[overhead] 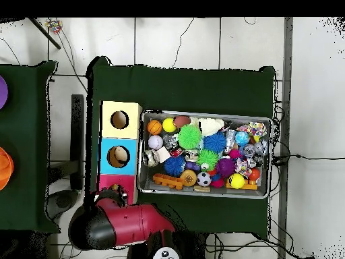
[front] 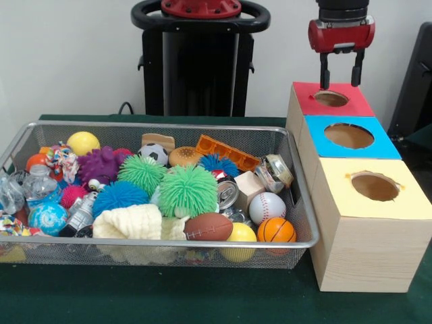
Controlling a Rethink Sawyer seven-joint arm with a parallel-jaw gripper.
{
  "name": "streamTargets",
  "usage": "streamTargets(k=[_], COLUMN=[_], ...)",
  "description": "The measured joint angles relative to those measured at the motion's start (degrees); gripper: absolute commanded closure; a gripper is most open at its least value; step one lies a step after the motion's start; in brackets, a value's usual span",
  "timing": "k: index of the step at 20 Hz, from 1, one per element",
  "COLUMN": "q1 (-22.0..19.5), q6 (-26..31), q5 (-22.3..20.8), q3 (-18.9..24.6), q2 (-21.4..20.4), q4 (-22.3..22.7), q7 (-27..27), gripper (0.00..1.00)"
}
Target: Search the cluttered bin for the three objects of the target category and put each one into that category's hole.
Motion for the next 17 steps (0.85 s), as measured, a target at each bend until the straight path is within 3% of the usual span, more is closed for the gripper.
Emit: streamTargets(k=[7,17], q1=[-0.1,-2.0], q6=[0.9,6.8], q5=[-0.5,-2.0], q3=[-0.3,-1.0], q2=[-0.1,-2.5], q4=[-0.2,-2.2], q7=[0.0,0.0], gripper=[0.0,0.0])
